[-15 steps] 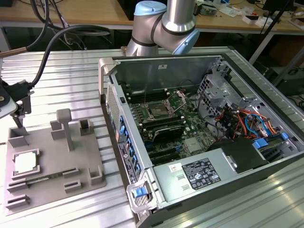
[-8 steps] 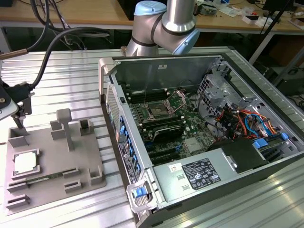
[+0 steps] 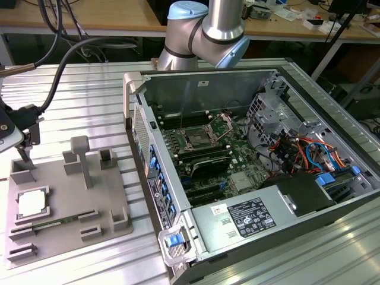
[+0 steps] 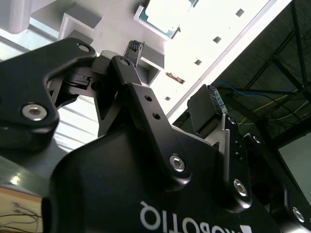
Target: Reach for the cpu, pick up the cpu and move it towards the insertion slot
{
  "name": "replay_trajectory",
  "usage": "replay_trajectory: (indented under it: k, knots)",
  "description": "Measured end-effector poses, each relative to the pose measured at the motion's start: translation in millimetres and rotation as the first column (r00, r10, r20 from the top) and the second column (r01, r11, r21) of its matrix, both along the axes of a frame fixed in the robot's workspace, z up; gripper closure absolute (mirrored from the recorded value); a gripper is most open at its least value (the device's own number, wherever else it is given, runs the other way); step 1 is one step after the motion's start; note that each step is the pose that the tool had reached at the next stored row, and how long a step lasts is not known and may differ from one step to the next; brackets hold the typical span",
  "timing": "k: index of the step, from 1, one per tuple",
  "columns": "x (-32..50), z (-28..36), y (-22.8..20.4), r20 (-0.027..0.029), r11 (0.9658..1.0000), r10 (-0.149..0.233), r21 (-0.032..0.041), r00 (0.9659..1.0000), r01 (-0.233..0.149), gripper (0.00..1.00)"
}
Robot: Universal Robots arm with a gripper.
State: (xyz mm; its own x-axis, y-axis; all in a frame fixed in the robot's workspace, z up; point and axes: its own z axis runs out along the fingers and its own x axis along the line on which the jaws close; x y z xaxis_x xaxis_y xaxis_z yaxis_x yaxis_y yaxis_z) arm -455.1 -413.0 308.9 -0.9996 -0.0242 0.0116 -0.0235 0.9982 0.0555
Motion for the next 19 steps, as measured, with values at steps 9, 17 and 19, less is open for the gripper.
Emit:
replay_trajectory:
  k: [9,17,19]
  knots:
    - [0.0,-3.1,-0.1,0.0000,1.0000,0.000,0.0006,1.0000,0.000,0.32]
    - [0.0,-5.9,-0.1,0.0000,1.0000,0.000,0.0014,1.0000,0.000,0.32]
    - [0.0,-6.5,-0.2,0.0001,1.0000,0.000,0.0015,1.0000,0.000,0.32]
